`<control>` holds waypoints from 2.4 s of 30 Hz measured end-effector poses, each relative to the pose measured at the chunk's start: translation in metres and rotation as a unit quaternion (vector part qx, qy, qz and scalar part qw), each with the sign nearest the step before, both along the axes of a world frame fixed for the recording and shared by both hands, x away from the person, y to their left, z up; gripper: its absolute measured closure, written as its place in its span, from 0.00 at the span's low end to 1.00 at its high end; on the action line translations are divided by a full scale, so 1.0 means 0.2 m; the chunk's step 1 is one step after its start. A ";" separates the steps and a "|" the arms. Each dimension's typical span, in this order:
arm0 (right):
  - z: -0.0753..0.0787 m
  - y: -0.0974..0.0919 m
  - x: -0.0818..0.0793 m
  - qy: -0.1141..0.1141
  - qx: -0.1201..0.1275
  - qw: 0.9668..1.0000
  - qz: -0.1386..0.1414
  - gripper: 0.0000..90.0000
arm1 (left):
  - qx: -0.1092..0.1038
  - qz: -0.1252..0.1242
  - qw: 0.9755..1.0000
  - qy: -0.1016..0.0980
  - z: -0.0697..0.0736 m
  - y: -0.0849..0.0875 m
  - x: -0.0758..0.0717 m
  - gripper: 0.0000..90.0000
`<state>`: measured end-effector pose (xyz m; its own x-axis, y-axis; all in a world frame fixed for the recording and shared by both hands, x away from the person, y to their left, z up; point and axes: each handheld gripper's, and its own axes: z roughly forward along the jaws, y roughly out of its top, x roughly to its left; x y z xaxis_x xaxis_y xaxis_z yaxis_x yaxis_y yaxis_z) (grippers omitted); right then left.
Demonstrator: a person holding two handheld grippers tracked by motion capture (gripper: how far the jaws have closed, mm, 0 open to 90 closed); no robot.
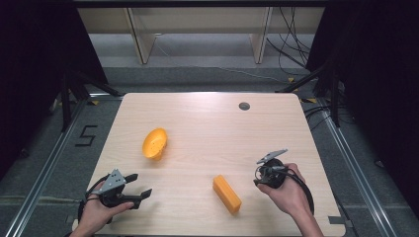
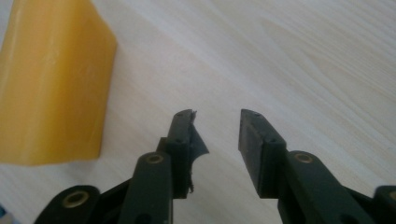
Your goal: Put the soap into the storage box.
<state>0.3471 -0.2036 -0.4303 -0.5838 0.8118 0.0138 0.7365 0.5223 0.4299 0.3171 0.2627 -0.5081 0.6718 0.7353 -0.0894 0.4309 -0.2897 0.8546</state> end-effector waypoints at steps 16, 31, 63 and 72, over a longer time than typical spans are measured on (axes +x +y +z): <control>0.16 0.18 0.05 0.078 -0.022 0.996 0.036 0.71 | -0.007 -0.005 1.000 0.006 -0.01 0.00 0.00 0.23; 0.15 0.44 0.06 0.135 -0.024 0.989 0.053 0.49 | 0.002 -0.013 1.000 0.000 -0.01 0.01 0.00 0.23; -0.03 0.53 0.05 0.165 -0.088 0.978 0.090 0.59 | -0.001 -0.011 1.000 0.002 -0.01 0.00 0.00 0.23; -0.02 0.52 0.06 0.138 -0.142 0.972 0.129 0.69 | -0.005 -0.006 1.000 0.009 -0.01 0.00 -0.01 0.23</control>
<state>0.3582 -0.0990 -0.4344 -0.7743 0.6328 -0.0049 0.6320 0.7736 0.0456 0.3161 0.2627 -0.5102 0.6792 0.7259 -0.1084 0.4424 -0.2871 0.8496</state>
